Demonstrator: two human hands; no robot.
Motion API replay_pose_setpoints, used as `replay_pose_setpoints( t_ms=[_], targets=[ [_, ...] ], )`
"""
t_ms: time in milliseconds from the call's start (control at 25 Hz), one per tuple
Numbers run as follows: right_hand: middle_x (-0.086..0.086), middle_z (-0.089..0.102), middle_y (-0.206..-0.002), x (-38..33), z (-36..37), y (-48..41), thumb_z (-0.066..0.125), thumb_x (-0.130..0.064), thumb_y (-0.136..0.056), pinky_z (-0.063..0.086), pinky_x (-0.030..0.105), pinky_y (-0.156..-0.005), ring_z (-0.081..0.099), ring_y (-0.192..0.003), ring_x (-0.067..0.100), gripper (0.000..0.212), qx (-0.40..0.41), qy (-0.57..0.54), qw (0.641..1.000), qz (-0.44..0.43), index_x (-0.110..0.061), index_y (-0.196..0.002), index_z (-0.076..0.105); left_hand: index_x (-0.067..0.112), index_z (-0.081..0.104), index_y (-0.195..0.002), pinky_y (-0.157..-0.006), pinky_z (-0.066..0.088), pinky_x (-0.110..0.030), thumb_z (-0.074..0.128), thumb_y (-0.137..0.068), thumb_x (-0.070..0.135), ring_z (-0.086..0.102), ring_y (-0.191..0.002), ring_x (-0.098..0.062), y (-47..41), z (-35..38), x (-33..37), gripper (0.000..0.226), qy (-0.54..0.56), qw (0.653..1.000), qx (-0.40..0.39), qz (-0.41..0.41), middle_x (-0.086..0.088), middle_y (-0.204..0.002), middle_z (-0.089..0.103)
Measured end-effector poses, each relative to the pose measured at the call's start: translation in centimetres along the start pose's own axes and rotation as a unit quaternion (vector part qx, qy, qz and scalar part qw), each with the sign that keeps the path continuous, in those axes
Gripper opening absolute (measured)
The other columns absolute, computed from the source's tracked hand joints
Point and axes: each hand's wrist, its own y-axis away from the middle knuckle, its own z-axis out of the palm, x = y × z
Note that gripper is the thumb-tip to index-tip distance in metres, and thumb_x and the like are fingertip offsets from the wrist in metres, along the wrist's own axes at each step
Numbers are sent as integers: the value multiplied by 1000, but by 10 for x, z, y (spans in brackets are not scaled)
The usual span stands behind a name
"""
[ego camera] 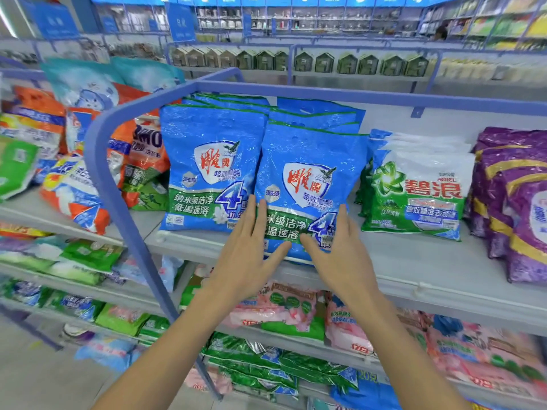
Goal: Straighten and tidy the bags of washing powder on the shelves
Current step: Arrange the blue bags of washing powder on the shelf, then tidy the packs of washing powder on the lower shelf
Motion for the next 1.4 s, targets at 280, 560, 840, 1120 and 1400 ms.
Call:
replay_pose_setpoints(
  t_ms=[280, 560, 840, 1120, 1400],
  targets=[
    [12, -6, -170, -17, 8, 38, 46, -55, -100, 30, 44, -119, 15, -154, 31, 83, -2, 114, 993, -7, -18, -163, 6, 27, -7, -162, -128, -2, -42, 24, -103, 64, -14, -156, -14, 35, -25, -15, 76, -91, 994, -49, -18, 5, -170, -13],
    [3, 3, -171, -76, 67, 99, 40, -55, -103, 4, 38, -128, 0, -157, 21, 73, -50, 148, 984, -83, -18, -161, 17, 28, 1, -163, -127, -1, -41, 11, -94, 68, -6, -158, -21, 125, -68, -87, 80, -120, 988, -67, -73, 2, -171, -5],
    [-2, 25, -166, -132, 156, 167, 35, -60, -102, 15, 36, -126, 21, -153, 20, 71, -161, 164, 969, -90, -20, -160, 25, 27, 9, -163, -128, 9, -44, -10, -83, 82, 3, -158, -25, 241, -126, -190, 99, -127, 974, -82, -169, -1, -172, 3],
    [0, 51, -149, -193, 222, 216, 49, -52, -101, 36, 32, -109, 43, -138, 20, 55, -187, 111, 970, -111, -19, -144, 48, 26, 22, -161, -127, 16, -42, -13, -73, 89, 13, -156, -26, 311, -171, -257, 114, -110, 968, -70, -215, -3, -170, 17],
    [0, 51, -149, -237, 278, 206, 48, -53, -101, 39, 33, -104, 42, -138, 18, 59, -213, 87, 966, -122, -19, -149, 44, 26, 22, -161, -126, 19, -45, 30, -102, 64, 16, -156, -26, 317, -189, -308, 71, -76, 965, -56, -244, -2, -169, 20]
  ],
)
